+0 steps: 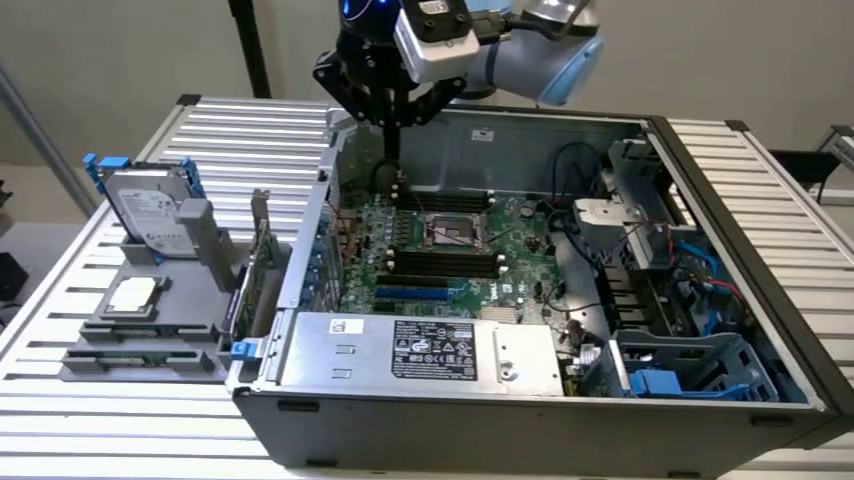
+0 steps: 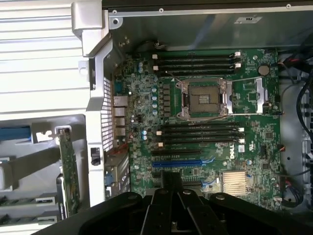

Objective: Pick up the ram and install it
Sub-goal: 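Reach for the ram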

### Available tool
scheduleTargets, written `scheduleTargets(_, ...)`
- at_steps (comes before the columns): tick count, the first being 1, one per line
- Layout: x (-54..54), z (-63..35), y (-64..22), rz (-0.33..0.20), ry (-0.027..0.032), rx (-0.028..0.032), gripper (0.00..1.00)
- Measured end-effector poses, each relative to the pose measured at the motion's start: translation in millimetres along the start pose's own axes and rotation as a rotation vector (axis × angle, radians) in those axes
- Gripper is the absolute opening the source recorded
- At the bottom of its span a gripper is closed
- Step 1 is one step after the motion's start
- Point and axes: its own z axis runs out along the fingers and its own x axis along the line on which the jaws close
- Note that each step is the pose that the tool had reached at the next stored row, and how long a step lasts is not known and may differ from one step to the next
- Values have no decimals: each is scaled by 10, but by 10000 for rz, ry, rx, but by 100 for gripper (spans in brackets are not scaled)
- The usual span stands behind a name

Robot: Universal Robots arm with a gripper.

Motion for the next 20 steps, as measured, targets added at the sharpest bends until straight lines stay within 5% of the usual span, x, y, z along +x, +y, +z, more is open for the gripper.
scheduleTargets(8,118,-13,-255,0,-2,16,11)
scheduleTargets(20,624,-24,-484,0,-2,18,11)
